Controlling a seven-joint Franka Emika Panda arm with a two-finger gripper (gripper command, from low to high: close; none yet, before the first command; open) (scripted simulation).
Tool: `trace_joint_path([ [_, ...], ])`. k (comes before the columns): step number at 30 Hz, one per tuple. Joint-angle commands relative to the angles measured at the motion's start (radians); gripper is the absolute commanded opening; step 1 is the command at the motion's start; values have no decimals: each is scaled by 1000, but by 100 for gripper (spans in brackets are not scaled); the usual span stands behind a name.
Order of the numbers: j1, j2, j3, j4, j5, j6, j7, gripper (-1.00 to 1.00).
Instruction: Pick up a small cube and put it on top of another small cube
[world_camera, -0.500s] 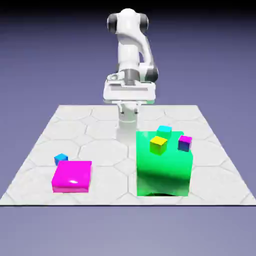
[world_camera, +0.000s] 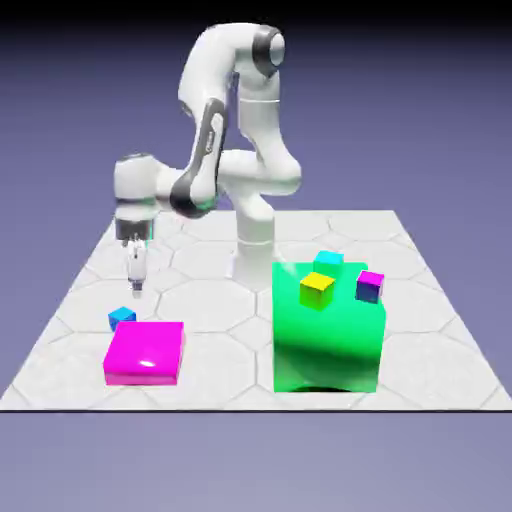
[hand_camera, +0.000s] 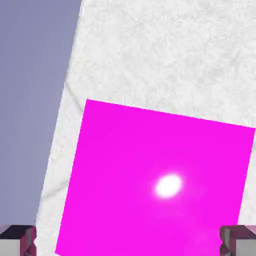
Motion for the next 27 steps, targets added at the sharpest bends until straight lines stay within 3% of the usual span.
trace_joint_path([
  [1,-40,36,-14,13,25,-20,41,0],
  [6,-165,178,-68,62,121,-99,199,0],
  [12,-247,382,76,113,333,38,36,0],
  [13,-247,382,76,113,333,38,36,-100],
  [20,-154,167,-55,65,116,-114,194,-100],
  [27,57,-53,197,140,23,-419,92,-100],
])
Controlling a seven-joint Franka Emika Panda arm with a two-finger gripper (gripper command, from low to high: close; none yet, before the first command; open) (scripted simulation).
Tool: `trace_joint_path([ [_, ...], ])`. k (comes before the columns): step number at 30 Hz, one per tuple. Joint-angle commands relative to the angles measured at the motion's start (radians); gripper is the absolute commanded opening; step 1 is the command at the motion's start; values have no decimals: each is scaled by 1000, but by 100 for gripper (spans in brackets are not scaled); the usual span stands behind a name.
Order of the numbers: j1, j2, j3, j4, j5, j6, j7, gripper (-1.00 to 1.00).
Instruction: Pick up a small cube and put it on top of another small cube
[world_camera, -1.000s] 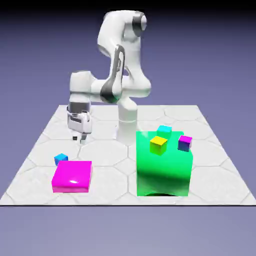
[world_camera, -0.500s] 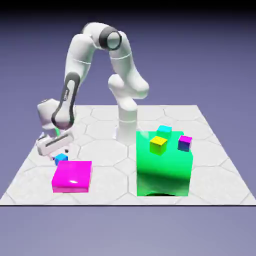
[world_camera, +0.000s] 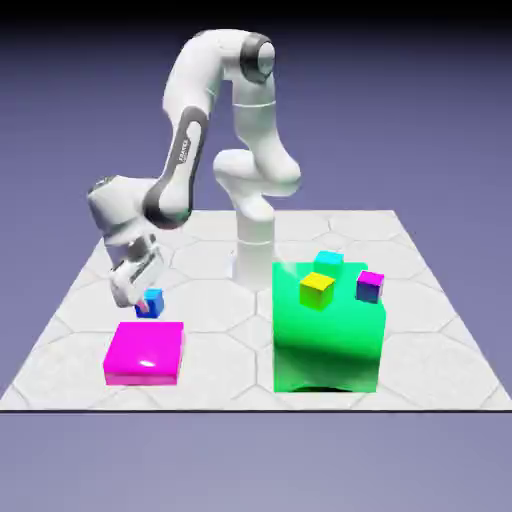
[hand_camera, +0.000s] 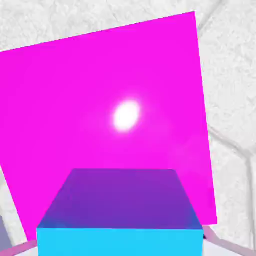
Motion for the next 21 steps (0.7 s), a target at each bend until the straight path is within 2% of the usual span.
trace_joint_path([
  [1,12,-31,37,11,-16,-44,-13,-100],
  [12,324,-357,410,122,-154,-495,-163,-100],
  [18,338,-313,443,-22,-132,-307,-169,-100],
  [19,338,-313,443,-22,-132,-307,-169,100],
  [21,335,-323,435,11,-137,-350,-168,100],
])
